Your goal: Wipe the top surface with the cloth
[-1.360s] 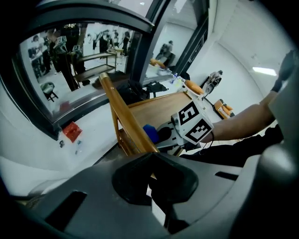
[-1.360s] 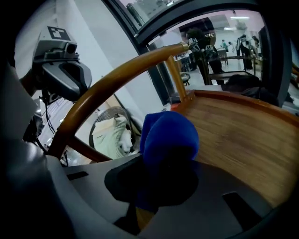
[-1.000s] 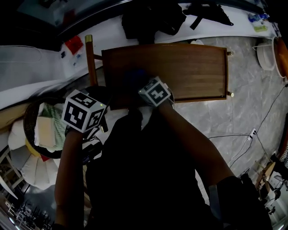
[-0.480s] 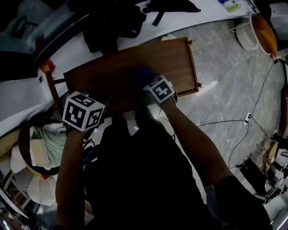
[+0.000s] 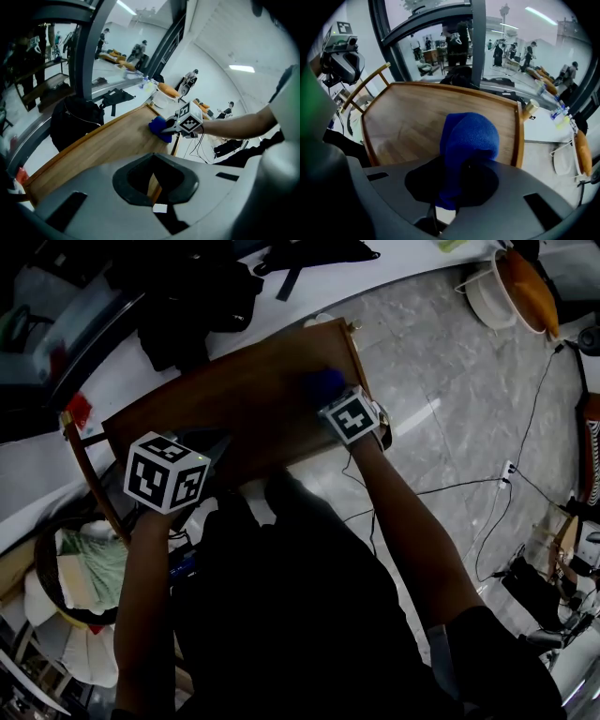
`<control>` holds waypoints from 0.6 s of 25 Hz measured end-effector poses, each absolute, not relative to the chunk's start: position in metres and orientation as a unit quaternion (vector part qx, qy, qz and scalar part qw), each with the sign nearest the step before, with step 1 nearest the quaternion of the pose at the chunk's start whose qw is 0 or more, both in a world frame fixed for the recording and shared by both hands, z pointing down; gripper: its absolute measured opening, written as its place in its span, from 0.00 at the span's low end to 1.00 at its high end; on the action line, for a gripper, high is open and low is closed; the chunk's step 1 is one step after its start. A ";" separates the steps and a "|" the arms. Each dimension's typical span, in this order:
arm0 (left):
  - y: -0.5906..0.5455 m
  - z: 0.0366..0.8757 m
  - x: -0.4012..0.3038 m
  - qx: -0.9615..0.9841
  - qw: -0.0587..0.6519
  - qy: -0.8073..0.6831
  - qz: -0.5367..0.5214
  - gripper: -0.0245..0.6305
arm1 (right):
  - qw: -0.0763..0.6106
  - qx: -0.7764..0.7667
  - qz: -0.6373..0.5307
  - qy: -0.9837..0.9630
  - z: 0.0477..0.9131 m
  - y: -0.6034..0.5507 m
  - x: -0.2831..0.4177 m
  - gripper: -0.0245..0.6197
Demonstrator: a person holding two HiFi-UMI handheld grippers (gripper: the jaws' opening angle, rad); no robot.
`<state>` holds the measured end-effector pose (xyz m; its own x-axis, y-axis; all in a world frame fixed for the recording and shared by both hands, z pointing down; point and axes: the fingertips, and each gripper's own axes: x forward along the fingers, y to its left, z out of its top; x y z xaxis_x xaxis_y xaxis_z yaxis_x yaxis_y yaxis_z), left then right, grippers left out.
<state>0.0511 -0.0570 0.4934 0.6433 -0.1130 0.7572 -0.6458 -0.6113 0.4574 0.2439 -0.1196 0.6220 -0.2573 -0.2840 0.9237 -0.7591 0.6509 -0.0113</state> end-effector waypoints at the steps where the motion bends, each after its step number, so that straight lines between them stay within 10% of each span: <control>1: -0.059 0.492 0.056 0.827 0.374 -0.229 0.352 0.05 | 0.510 0.351 0.235 -0.749 0.622 -0.122 0.253 0.13; 15: -0.046 0.456 0.001 0.835 0.359 -0.270 0.318 0.05 | 0.546 0.425 0.272 -0.669 0.615 -0.119 0.304 0.13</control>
